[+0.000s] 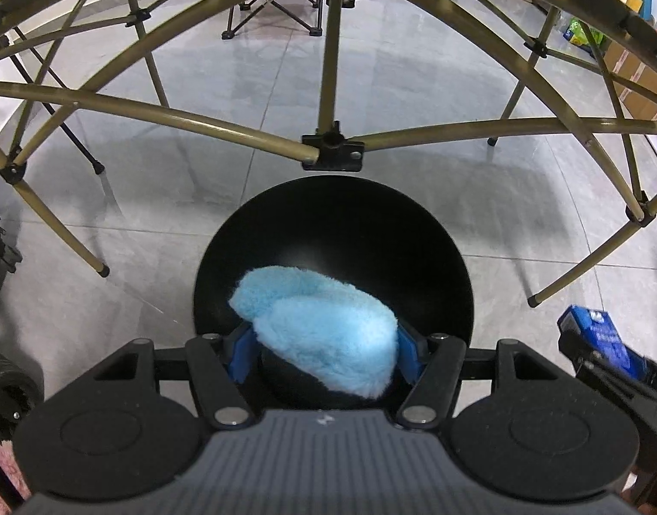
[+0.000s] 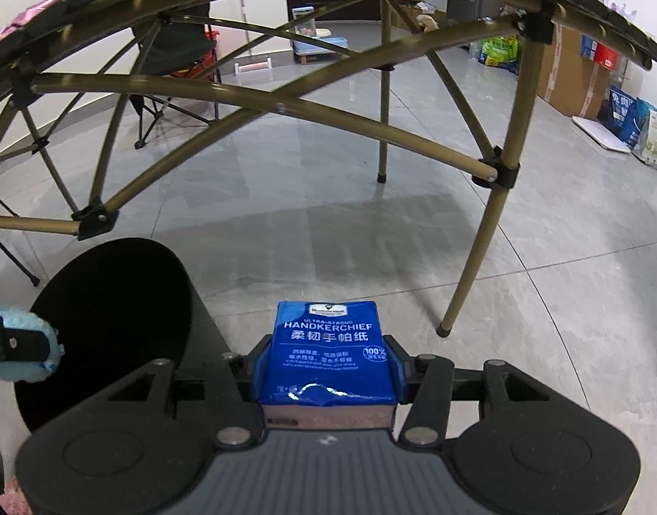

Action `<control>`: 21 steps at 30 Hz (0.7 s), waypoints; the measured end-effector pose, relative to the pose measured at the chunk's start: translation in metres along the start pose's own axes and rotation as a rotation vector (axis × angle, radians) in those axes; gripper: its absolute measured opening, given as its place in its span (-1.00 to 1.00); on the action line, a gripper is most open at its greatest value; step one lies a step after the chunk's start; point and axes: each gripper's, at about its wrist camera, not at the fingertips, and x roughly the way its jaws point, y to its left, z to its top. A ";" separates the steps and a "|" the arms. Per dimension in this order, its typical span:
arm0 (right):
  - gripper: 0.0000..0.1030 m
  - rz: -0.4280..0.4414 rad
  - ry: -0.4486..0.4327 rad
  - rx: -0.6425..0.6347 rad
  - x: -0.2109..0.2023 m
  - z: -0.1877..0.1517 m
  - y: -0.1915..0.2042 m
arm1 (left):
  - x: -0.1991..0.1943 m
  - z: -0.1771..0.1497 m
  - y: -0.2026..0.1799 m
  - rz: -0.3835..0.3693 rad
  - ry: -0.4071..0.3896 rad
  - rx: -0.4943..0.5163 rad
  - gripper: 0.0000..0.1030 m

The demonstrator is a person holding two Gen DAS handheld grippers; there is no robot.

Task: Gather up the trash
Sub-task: 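Lower left tool into bin and open it to drop the blue cloth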

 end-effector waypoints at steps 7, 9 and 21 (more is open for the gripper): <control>-0.02 -0.010 0.014 0.015 0.005 -0.003 -0.007 | 0.014 0.013 -0.009 -0.005 0.031 -0.033 0.25; -0.02 -0.013 0.019 0.021 0.006 -0.004 -0.009 | 0.017 0.016 -0.012 -0.010 0.043 -0.045 0.25; -0.02 -0.038 0.055 0.034 0.016 -0.006 -0.017 | 0.045 0.020 -0.030 0.016 0.119 -0.072 0.25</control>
